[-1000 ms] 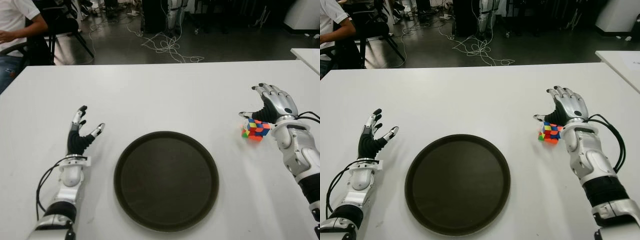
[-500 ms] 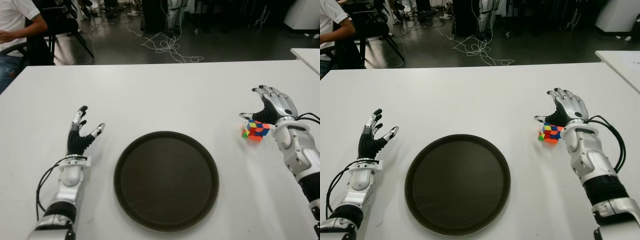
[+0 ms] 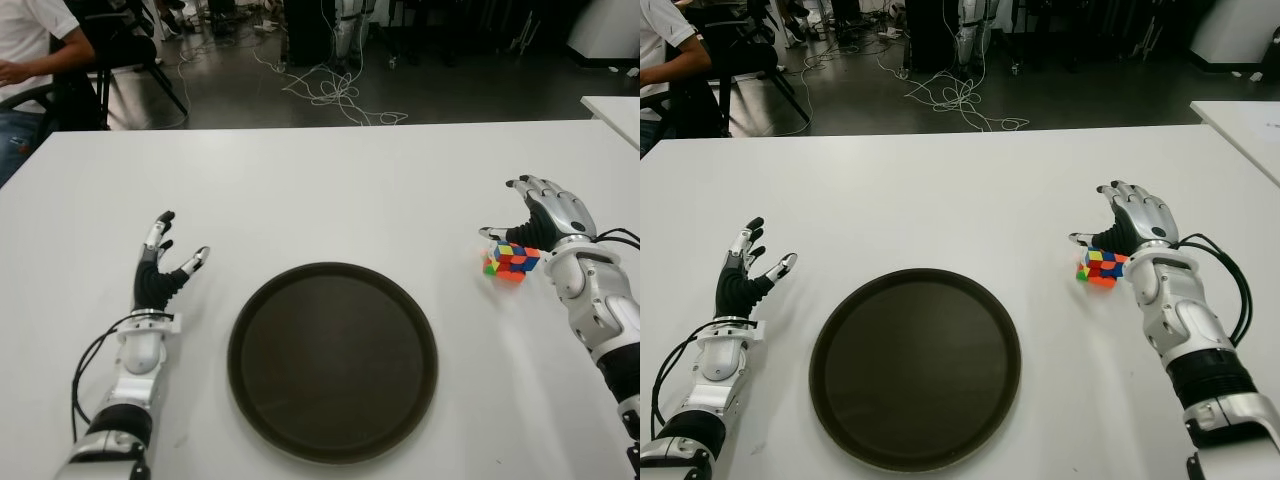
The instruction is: Pick up the Rubik's Cube and put it in the plate
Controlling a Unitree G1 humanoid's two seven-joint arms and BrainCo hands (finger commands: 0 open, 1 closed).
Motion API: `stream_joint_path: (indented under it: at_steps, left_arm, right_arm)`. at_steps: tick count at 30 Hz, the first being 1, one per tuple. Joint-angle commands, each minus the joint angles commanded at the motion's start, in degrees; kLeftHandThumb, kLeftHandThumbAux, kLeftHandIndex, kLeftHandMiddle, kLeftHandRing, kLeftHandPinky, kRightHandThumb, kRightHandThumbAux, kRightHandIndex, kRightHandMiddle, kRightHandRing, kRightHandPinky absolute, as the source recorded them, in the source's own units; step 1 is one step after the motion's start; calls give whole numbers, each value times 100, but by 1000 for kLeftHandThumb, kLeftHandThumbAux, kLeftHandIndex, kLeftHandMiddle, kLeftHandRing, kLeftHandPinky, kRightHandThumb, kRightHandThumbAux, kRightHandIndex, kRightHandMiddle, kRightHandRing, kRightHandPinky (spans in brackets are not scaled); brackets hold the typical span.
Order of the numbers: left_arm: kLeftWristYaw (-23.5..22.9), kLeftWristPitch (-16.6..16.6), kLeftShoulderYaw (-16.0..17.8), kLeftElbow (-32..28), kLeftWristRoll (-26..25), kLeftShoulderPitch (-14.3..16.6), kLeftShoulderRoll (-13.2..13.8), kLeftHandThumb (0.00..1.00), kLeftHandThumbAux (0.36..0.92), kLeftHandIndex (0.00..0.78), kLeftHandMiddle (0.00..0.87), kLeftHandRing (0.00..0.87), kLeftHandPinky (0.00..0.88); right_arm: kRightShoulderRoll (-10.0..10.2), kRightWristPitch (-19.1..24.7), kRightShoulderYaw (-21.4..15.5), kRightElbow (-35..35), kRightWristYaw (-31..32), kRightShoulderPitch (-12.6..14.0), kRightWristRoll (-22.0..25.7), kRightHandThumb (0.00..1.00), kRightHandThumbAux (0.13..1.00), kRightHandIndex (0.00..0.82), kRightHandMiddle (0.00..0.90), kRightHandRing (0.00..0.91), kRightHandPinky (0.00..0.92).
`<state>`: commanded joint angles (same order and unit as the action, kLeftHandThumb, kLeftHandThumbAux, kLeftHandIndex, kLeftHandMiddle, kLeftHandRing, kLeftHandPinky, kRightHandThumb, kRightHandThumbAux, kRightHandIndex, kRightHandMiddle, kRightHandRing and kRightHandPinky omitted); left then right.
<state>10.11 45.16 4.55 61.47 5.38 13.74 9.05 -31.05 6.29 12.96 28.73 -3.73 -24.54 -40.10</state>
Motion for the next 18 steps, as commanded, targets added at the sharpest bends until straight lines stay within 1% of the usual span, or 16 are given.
stream_joint_path:
  at_steps: [6, 13, 18]
  left_arm:
    - [73, 13, -22, -89, 55, -31, -16, 428, 706, 17, 53, 25, 0]
    - [128, 102, -28, -136, 81, -56, -33, 439, 700, 17, 57, 30, 0]
    - [98, 110, -23, -126, 61, -52, -31, 446, 706, 16, 53, 25, 1]
  right_arm:
    - [54, 6, 64, 47, 3, -18, 20, 157, 509, 0, 0, 0, 0]
    - [74, 34, 109, 11, 96, -3, 36, 152, 501, 0, 0, 0, 0]
    - [86, -29, 144, 14, 147, 21, 67, 151, 504, 0, 0, 0, 0]
